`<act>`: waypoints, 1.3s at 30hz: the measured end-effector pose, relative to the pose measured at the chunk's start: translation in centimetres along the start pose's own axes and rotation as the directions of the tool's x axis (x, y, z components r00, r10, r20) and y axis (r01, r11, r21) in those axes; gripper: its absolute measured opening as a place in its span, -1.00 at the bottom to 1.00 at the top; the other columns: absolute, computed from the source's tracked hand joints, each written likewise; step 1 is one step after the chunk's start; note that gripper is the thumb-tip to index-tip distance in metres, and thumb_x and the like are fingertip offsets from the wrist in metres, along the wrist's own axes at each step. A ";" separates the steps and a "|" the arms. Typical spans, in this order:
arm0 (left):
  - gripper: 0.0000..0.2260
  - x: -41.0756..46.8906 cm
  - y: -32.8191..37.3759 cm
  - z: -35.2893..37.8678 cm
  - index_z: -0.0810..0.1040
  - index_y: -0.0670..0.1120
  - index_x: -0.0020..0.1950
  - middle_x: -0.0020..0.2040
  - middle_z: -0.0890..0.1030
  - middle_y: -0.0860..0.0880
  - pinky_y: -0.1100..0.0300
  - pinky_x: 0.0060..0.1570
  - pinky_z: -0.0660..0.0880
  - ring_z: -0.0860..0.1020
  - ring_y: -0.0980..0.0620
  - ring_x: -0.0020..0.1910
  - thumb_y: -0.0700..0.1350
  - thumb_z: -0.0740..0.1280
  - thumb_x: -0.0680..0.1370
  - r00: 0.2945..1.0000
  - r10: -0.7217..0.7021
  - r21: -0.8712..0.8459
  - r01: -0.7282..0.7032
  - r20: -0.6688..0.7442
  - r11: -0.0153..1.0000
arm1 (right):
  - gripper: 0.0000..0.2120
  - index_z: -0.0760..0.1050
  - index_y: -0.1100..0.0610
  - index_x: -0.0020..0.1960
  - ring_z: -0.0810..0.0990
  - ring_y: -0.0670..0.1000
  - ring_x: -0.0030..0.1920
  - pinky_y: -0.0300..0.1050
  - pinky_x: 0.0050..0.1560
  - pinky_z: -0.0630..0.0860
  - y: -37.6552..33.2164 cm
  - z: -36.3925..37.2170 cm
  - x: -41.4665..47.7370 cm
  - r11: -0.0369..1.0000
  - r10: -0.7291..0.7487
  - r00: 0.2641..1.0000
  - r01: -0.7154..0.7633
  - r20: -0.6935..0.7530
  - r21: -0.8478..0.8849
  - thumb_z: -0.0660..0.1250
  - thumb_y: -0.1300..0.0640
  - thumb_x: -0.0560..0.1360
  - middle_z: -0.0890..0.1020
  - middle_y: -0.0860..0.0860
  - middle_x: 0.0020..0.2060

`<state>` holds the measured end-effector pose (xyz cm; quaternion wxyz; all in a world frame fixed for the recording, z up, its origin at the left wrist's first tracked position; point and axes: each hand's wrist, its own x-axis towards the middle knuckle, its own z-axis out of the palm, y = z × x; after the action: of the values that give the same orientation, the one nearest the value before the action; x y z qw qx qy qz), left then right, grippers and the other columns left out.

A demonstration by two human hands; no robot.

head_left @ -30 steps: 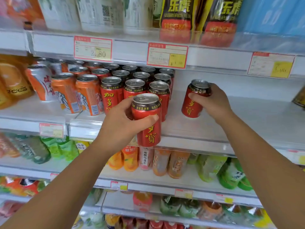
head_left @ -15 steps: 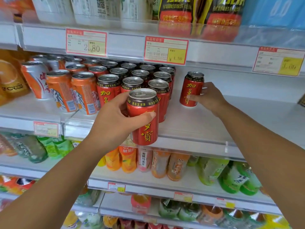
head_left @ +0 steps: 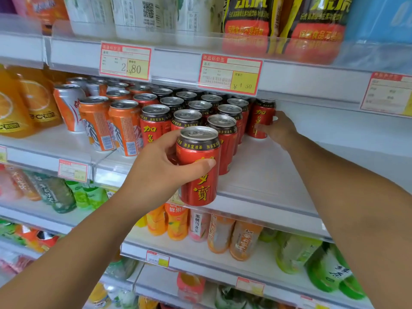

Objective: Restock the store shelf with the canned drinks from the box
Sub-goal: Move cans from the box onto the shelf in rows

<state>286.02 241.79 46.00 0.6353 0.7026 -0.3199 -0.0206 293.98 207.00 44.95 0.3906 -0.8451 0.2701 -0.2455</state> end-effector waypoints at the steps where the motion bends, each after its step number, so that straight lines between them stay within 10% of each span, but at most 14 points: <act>1: -0.64 0.0 0.0 0.0 0.58 0.10 0.13 -0.11 0.70 0.22 0.49 -0.20 0.47 0.64 0.28 -0.12 -0.16 0.51 0.39 1.000 0.002 0.000 -0.002 -0.004 1.000 | -0.26 0.28 0.14 0.43 0.52 0.16 0.27 0.06 0.28 0.45 -0.1 0.2 0.2 1.000 0.005 1.000 -0.005 0.003 0.001 0.54 0.00 0.37 0.52 0.13 0.30; 7: -0.62 -0.2 0.2 0.0 0.58 0.10 0.15 -0.05 0.70 0.19 0.45 -0.16 0.50 0.65 0.25 -0.06 -0.17 0.51 0.38 1.000 -0.019 -0.022 0.019 0.006 1.000 | -0.14 0.03 0.22 0.53 0.39 0.17 0.38 -0.09 0.21 0.37 -2.1 -0.6 -3.3 0.996 0.079 0.995 -0.076 0.055 -0.055 0.47 0.01 0.44 0.34 0.16 0.44; 11: -0.59 0.0 0.6 0.1 0.58 0.04 0.20 -0.03 0.71 0.13 0.38 -0.09 0.53 0.66 0.18 -0.02 -0.19 0.52 0.38 0.998 -0.030 -0.051 0.033 0.055 0.998 | -0.39 0.31 0.06 0.42 0.48 0.02 0.30 -0.15 0.14 0.40 -4.8 -2.2 -11.9 0.978 -0.204 0.979 0.204 -0.003 0.040 0.40 0.03 0.43 0.52 0.03 0.28; 17: -0.61 0.7 1.2 2.3 0.60 -0.01 0.17 -0.03 0.71 0.07 0.34 -0.06 0.55 0.66 0.15 -0.04 -0.28 0.51 0.39 0.990 0.034 -0.118 -0.017 0.140 0.993 | -0.18 0.23 -0.16 0.46 0.46 -0.22 0.30 -0.20 0.32 0.38 -5.4 -3.2 -24.5 0.899 -0.408 0.815 0.280 0.411 0.337 0.49 0.01 0.27 0.51 -0.24 0.28; 24: -0.45 2.0 0.0 3.7 0.46 -0.02 0.36 0.15 0.64 0.08 0.26 0.12 0.52 0.60 0.17 0.11 -0.13 0.53 0.40 0.975 0.103 -0.044 -0.096 0.196 0.994 | -0.25 0.32 -0.12 0.27 0.60 -0.15 0.12 -0.10 0.17 0.54 -4.4 -3.5 -23.2 0.927 -0.249 0.968 0.224 0.044 0.302 0.60 0.08 0.20 0.62 -0.14 0.11; 30: -0.61 1.3 -6.3 0.1 0.61 0.06 0.19 0.08 0.61 0.18 0.62 0.09 0.22 0.42 0.34 0.03 0.14 0.48 0.41 0.969 0.194 0.531 -0.245 0.151 0.811 | -0.24 0.23 0.01 0.31 0.54 -0.21 -0.02 -0.23 -0.04 0.47 -3.1 -3.1 -17.1 0.985 -0.076 0.997 0.079 -0.022 0.153 0.59 0.16 0.27 0.54 -0.05 0.11; 34: -0.57 1.4 -9.0 -0.3 0.64 0.05 0.12 0.04 0.67 0.13 0.09 0.13 0.48 0.59 0.10 0.00 0.27 0.40 0.37 0.925 0.299 0.651 -0.377 0.233 0.659 | -0.28 0.21 0.10 0.28 0.55 -0.11 -0.05 -0.20 -0.07 0.45 -2.3 -1.5 -13.2 0.984 -0.046 0.999 0.046 -0.010 0.170 0.57 0.24 0.28 0.54 0.03 0.09; 39: -0.60 1.7 -9.8 -0.3 0.65 0.08 0.08 0.05 0.66 0.19 -0.02 0.08 0.49 0.60 0.10 0.02 0.28 0.44 0.36 0.909 0.345 0.616 -0.414 0.235 0.670 | -0.20 0.15 0.15 0.36 0.55 0.04 0.12 -0.12 0.07 0.46 -1.3 -0.2 -8.7 0.994 -0.072 0.997 0.070 0.020 0.084 0.58 0.15 0.31 0.50 0.10 0.19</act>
<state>291.63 241.16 37.83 0.3233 0.7951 -0.4765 0.1903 287.81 213.23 44.37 0.4198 -0.8398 0.2249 -0.2605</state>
